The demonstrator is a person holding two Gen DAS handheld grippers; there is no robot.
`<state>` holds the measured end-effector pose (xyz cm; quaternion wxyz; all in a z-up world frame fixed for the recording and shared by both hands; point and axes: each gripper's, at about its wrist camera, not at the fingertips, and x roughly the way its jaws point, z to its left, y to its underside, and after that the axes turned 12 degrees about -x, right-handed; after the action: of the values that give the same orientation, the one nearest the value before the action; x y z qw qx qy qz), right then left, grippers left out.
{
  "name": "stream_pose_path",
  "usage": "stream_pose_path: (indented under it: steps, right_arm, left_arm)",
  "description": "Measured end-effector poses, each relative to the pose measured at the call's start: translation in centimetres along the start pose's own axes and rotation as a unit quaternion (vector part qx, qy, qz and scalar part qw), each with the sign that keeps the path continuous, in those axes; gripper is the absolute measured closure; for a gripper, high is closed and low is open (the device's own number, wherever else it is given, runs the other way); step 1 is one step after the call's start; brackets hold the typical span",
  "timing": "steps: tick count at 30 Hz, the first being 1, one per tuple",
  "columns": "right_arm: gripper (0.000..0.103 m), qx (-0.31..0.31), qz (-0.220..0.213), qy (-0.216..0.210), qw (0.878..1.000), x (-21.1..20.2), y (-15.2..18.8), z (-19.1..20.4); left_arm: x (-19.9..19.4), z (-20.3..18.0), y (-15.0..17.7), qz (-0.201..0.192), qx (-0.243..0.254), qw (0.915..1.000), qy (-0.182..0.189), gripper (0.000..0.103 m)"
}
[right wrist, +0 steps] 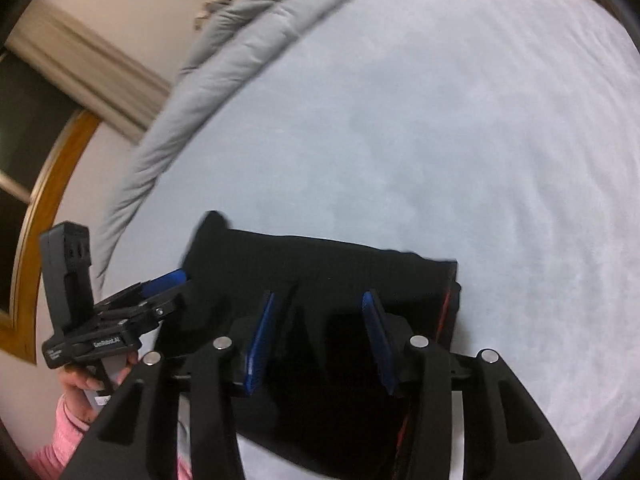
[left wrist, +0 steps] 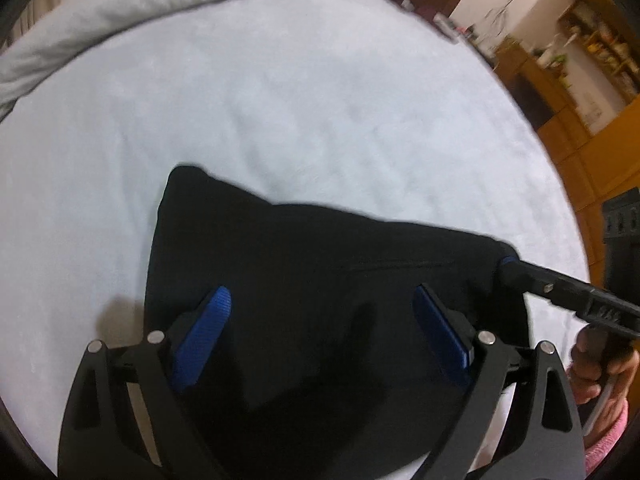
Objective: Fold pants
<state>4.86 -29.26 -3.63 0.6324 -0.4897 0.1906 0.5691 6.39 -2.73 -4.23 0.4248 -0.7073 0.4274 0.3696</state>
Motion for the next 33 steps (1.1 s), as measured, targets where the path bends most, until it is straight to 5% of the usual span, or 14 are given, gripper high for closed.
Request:
stream_pose_path:
  steps: [8, 12, 17, 21, 25, 33]
  right_arm:
    - [0.065, 0.017, -0.009, -0.019, 1.0, 0.9, 1.2, -1.6]
    - [0.048, -0.021, -0.025, 0.0, 0.999, -2.5, 2.5, 0.7]
    - [0.048, -0.057, -0.023, 0.001, 0.998, -4.9, 6.0, 3.0]
    - [0.049, -0.051, 0.005, 0.042, 0.998, -3.1, 7.9, 2.6]
    - [0.039, -0.034, 0.028, 0.069, 0.997, -0.5, 9.1, 0.8]
    - [0.039, -0.041, 0.014, 0.074, 0.996, -2.2, 9.3, 1.5]
  left_arm:
    - [1.3, 0.9, -0.6, 0.028, -0.006, 0.9996, -0.003, 0.012]
    - [-1.1, 0.7, 0.8, 0.007, -0.004, 0.9999, -0.007, 0.012]
    - [-4.2, 1.5, 4.6, -0.018, 0.011, 0.9998, 0.002, 0.011]
    - [-3.2, 2.5, 6.4, -0.007, 0.02, 0.9997, -0.014, 0.011]
    - [-1.6, 3.1, 6.3, -0.002, 0.015, 0.9996, -0.024, 0.011]
    - [-3.5, 2.8, 6.3, -0.02, 0.007, 0.9995, -0.025, 0.011]
